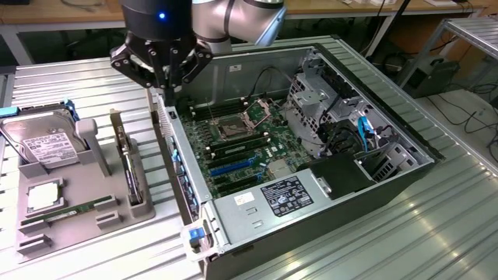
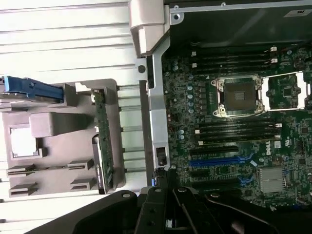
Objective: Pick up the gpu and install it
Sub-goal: 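Reach for the gpu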
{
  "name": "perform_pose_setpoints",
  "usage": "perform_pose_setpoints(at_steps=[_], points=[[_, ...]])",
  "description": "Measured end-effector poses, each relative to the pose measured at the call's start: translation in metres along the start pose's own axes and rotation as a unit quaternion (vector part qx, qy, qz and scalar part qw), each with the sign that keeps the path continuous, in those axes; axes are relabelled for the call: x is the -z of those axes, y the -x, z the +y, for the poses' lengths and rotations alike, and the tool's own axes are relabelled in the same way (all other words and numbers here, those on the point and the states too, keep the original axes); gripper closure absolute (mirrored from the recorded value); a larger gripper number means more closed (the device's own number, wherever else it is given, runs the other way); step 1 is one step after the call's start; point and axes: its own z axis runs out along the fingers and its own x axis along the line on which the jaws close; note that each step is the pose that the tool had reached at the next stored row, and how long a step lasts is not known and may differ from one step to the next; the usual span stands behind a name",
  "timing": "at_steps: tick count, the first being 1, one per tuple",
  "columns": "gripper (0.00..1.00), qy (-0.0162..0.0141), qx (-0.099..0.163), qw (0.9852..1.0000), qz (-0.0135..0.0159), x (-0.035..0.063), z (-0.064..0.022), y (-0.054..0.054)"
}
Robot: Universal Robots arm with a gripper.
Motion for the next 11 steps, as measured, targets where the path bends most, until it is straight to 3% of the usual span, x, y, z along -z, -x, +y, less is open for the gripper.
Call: perform_pose_setpoints(at_steps=[11], points=[[0.89, -0.0015, 0.0, 1.0, -0.0001, -0.0116, -0.0094, -0.05]])
